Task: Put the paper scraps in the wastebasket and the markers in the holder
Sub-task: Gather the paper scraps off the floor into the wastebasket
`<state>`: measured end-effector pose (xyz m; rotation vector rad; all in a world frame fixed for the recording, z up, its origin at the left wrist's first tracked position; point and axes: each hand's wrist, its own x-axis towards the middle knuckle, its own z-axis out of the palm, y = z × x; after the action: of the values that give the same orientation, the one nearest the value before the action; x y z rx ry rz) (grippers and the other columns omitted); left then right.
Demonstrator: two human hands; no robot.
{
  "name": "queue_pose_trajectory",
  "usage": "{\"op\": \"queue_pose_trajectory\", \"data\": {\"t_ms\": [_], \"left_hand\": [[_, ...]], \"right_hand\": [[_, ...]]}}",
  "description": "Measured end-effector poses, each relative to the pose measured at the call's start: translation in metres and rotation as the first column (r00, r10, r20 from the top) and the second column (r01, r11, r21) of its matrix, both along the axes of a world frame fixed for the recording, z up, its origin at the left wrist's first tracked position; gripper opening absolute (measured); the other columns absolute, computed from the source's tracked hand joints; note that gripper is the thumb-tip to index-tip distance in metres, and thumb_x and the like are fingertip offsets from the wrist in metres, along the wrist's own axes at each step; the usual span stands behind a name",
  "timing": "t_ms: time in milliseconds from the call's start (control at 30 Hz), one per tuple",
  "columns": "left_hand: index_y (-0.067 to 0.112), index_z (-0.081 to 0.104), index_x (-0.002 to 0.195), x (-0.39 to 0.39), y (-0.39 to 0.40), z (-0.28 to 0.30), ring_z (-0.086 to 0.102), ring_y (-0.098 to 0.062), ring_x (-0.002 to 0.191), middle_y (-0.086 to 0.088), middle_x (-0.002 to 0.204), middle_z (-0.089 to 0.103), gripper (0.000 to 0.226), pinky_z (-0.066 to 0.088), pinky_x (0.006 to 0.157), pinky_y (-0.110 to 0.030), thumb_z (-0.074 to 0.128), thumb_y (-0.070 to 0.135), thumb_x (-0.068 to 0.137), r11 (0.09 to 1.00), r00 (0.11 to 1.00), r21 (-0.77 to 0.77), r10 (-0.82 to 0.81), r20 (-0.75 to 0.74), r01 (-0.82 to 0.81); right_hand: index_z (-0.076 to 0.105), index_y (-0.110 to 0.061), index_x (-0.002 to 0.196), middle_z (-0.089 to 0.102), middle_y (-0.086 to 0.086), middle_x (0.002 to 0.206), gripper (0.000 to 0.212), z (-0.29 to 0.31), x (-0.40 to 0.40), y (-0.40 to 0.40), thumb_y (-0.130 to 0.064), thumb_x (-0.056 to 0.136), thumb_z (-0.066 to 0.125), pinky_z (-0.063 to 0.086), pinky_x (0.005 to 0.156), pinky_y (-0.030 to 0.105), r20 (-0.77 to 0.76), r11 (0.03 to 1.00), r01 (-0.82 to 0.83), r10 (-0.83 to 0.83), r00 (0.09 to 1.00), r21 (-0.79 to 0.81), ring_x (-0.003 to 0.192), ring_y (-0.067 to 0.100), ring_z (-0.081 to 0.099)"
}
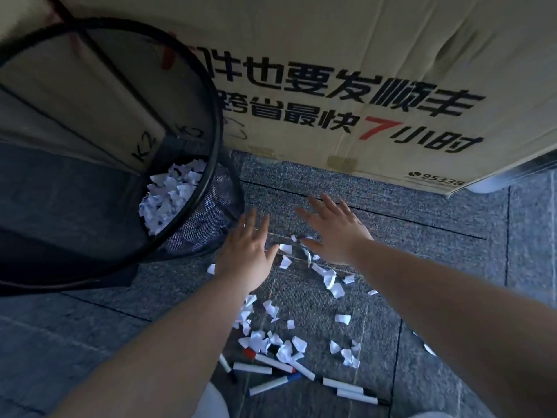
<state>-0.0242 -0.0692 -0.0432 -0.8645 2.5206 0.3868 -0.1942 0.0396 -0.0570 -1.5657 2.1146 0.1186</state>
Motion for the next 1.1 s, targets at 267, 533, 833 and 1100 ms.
{"op": "queue_pose_trajectory", "data": {"t_ms": [267,533,833,1100], "left_hand": [[0.019,-0.002,0.148,0.000,0.001,-0.036,0.003,-0.032,0.144,-0.016,0.156,-0.008,0.070,0.013,0.118,-0.043,0.023,0.055,0.093,0.999,0.998,-0.046,0.009,-0.057,-0.012],[0.029,-0.007,0.147,0.029,0.035,-0.035,-0.012,-0.023,0.144,-0.005,0.155,-0.020,0.076,0.026,0.114,-0.046,0.011,0.068,0.084,0.982,0.990,0.187,0.042,-0.137,-0.016],[0.033,-0.033,0.138,0.054,0.059,-0.018,-0.025,-0.015,0.140,0.007,0.150,-0.033,0.103,-0.004,0.118,-0.042,0.015,0.089,0.066,0.914,0.948,0.261,-0.281,-0.151,0.312],[0.029,-0.009,0.147,0.067,0.077,-0.025,-0.008,-0.026,0.143,-0.003,0.156,-0.017,0.118,0.000,0.111,-0.051,0.029,0.093,0.056,0.866,0.868,0.102,-0.472,-0.155,0.489]], "right_hand": [[-0.001,-0.040,0.146,-0.006,0.004,0.157,0.068,-0.024,0.001,0.000,-0.062,0.091,0.031,-0.002,0.115,0.051,-0.011,0.998,0.036,-0.036,0.999,-0.047,0.143,0.025,-0.009],[0.016,-0.022,0.148,0.006,0.007,0.156,0.069,-0.027,0.021,0.042,-0.060,0.092,0.028,0.016,0.114,0.051,0.086,0.992,-0.041,0.051,0.995,-0.116,0.143,0.024,0.002],[-0.005,-0.029,0.149,0.004,0.005,0.156,0.078,-0.003,0.027,0.142,-0.071,0.089,0.023,0.011,0.115,0.051,0.063,0.993,-0.104,0.108,0.992,-0.065,0.143,0.026,0.008],[0.008,-0.024,0.150,0.009,0.007,0.156,0.095,-0.002,-0.024,0.201,-0.081,0.078,0.032,0.010,0.111,0.047,0.037,0.936,-0.337,0.335,0.942,0.102,0.142,0.022,0.008]]}}
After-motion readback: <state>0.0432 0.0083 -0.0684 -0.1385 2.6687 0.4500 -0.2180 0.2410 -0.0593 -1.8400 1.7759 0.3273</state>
